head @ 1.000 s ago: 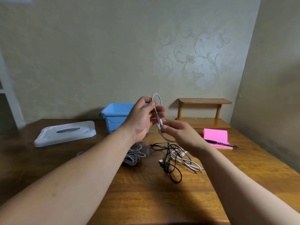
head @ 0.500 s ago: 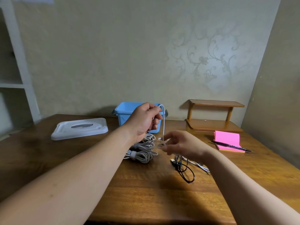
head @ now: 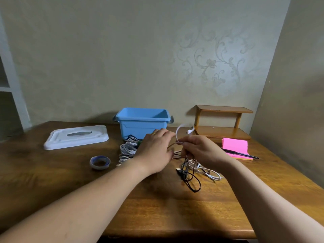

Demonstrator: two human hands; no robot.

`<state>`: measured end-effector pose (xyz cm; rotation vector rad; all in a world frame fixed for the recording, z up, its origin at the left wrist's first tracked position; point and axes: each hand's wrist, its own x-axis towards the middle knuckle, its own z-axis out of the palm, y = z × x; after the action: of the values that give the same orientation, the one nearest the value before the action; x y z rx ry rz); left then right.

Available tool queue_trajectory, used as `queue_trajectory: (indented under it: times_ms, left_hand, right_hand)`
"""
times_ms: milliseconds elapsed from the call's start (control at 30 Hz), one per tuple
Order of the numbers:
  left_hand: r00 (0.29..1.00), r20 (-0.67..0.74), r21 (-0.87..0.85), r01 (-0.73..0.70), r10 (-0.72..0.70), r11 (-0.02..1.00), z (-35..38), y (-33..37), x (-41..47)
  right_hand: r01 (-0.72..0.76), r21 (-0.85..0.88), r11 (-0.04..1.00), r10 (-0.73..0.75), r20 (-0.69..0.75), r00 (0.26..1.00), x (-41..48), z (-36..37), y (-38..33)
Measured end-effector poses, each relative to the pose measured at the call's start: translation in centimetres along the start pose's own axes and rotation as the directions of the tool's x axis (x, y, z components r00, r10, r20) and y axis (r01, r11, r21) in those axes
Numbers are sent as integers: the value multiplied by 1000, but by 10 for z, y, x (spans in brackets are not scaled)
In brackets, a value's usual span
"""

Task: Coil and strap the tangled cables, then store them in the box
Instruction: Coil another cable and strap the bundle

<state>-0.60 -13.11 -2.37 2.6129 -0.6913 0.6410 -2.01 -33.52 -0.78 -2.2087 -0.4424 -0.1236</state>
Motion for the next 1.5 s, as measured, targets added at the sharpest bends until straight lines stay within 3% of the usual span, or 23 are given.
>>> queue_trajectory:
  times_ms: [133,233,300,367,400,433,500,533,600,667,733,800,833,900,967,1033,1067,1133,1233,1333,1367,1433,1500]
  left_hand:
    - [997,19,-98,70,-69,993,-1,2,12]
    - [985,21,-227,174,-174,958,-2,4,19]
    - [961,1,-251,267,-276,931,-3,1,26]
    - [948,23,-226,314,-317,922,-1,-3,31]
    - [950,52,-193,313,-308,930,-1,-3,31]
    - [952,86,-158,303,-292,940,1,-2,31]
    - [949,171,-66,278,-264,958,6,3,33]
    - [950,190,-19,257,-248,966,8,7,34]
    - [974,111,-44,205,-199,978,8,17,34]
    - [987,10,-379,152,-160,913,-1,27,31]
    - [997,30,-586,79,-76,806,-9,37,25]
    - [1000,23,-480,10,2,877,-10,41,21]
    - [1000,-10,-441,4,-10,897,-10,40,22]
    - [995,-75,-543,11,-62,839,-18,37,25]
    - [989,-59,-770,41,-136,637,-31,36,33]
    - [975,-5,-909,88,-223,406,-43,38,42]
    - [964,-9,-919,97,-265,383,-47,39,46]
    - [957,-65,-833,105,-284,544,-51,36,53]
    - [980,-63,-536,127,-190,834,-55,28,53]
    - [979,-148,-360,76,-137,930,-60,24,53]
    - [977,-177,-344,51,-118,938,-62,24,53]
    - [974,-180,-500,29,-136,866,-66,26,54]
    - [964,-68,-775,111,-256,622,-76,28,58]
  right_hand:
    - [31,-240,970,-48,-67,997,-3,-6,3]
    - [19,-557,831,-136,-171,976,-5,-13,18]
    - [13,-570,822,-188,-250,950,-8,-20,26]
    - [72,-332,941,-185,-324,928,-12,-29,29]
    - [113,-89,990,-138,-352,926,-13,-32,27]
    - [159,196,968,-78,-367,927,-14,-35,23]
    - [210,623,753,47,-369,928,-13,-40,13]
    - [221,705,674,84,-370,925,-12,-43,9]
    - [231,730,643,96,-376,922,-10,-44,7]
    - [249,708,661,80,-397,914,-8,-43,6]
    - [262,719,644,100,-419,903,-6,-41,4]
    - [278,741,611,118,-433,894,-4,-41,0]
    - [287,732,618,114,-445,888,-3,-41,-1]
    - [269,600,753,90,-499,862,-2,-41,1]
    - [213,421,882,50,-531,846,-2,-37,6]
    - [185,346,920,23,-520,854,-3,-32,12]
    - [174,330,928,19,-509,861,-3,-29,13]
    - [155,304,940,23,-511,859,-4,-24,14]
    - [142,227,963,24,-600,800,-4,-20,14]
    - [188,201,961,-5,-670,743,-3,-23,10]
    - [193,186,964,-14,-683,730,-1,-25,9]
    - [173,126,977,-41,-683,729,2,-28,9]
    - [131,40,991,-74,-645,760,4,-26,9]
